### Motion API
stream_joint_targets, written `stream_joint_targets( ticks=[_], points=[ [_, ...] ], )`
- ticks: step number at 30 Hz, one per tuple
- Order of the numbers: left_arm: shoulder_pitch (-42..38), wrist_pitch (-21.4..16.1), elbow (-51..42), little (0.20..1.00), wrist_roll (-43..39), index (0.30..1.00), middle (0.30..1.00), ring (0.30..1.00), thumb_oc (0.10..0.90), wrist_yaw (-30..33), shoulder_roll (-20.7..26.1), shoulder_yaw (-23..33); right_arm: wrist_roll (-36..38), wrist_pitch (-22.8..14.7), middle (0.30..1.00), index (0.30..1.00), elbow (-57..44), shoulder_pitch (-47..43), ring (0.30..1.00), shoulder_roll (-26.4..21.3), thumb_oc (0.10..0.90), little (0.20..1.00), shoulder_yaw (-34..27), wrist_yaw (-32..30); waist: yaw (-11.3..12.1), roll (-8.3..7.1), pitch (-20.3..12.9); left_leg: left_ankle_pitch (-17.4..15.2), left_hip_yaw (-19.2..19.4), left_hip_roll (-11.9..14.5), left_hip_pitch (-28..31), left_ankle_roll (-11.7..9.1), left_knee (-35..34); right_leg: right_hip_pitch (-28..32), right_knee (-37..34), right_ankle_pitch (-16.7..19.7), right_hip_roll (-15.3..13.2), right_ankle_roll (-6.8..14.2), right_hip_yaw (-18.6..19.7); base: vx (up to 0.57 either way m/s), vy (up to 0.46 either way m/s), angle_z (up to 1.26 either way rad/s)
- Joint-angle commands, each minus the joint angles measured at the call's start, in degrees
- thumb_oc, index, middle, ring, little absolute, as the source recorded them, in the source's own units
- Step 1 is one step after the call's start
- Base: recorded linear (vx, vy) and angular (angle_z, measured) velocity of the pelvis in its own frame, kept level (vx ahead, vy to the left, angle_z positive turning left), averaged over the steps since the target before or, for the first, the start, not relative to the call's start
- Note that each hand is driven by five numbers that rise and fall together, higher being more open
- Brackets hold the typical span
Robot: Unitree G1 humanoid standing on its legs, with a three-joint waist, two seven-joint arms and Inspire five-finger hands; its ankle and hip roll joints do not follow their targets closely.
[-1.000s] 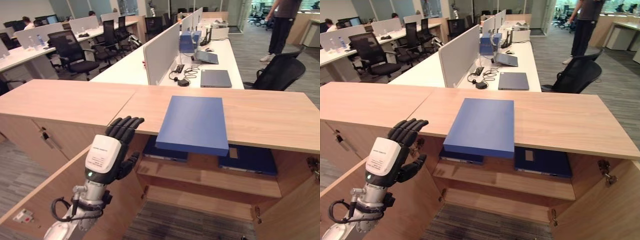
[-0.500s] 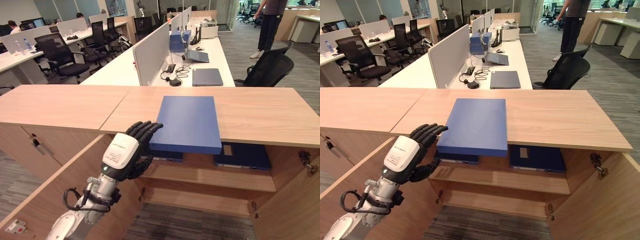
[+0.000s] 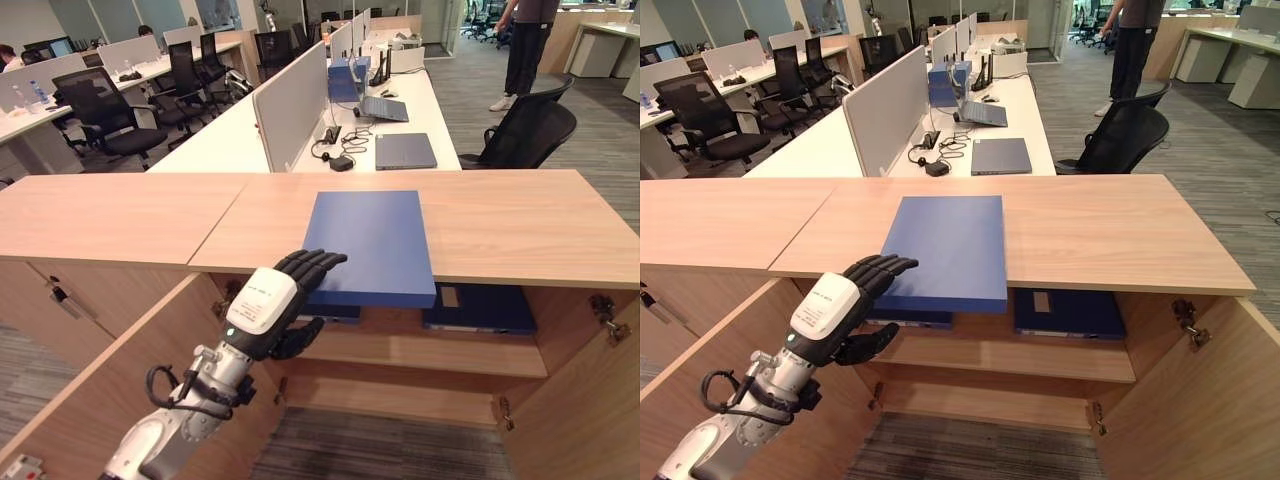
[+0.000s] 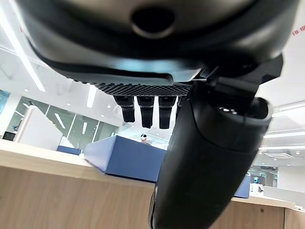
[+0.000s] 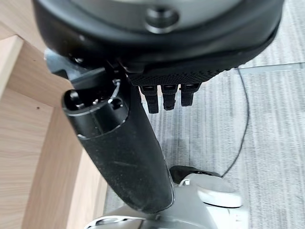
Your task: Put the empty folder in the office cabinet
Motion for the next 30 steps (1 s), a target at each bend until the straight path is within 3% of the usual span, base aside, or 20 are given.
stream_joint_targets(
  ticks=[1, 11, 30],
  points=[
    [-9.63, -2.04, -5.44, 0.900, -2.77, 0.900, 0.900, 0.900, 0.800, 1.08, 2.23, 1.77, 2.00, -1.85, 0.900, 0.900, -0.48, -4.66, 0.900, -0.52, 0.800, 0.900, -1.25, -1.80, -0.66, -1.78, 1.49, -8.36, -0.23, 0.85, 6.33, -2.80, -0.05, -2.76, 3.67, -4.83, -1.16, 1.50, 2.41, 0.00, 0.013, -0.03],
    [-16.72, -1.68, -3.79, 0.900, 0.63, 0.900, 0.900, 0.900, 0.800, 0.17, 4.54, -2.19, 2.56, -2.08, 0.900, 0.900, 0.19, -4.65, 0.900, -0.42, 0.800, 0.900, -0.36, -1.00, -1.78, -1.61, 1.29, -8.08, 0.19, 0.64, 6.40, -2.70, -0.05, -3.26, 3.87, -4.11, -1.40, 1.60, 2.75, -0.01, 0.001, -0.01],
    [-25.92, 0.42, 4.81, 0.900, 4.65, 0.900, 0.900, 0.900, 0.800, -0.94, 3.65, -9.62, 3.04, -1.97, 0.900, 0.900, 0.84, -4.77, 0.900, -1.41, 0.800, 0.900, -0.56, -0.81, -3.59, -1.29, 1.29, -9.08, 1.12, 0.45, 7.03, -2.63, -0.05, -3.54, 4.14, -4.71, -1.58, 1.83, 3.93, 0.01, 0.005, -0.04]
  ],
)
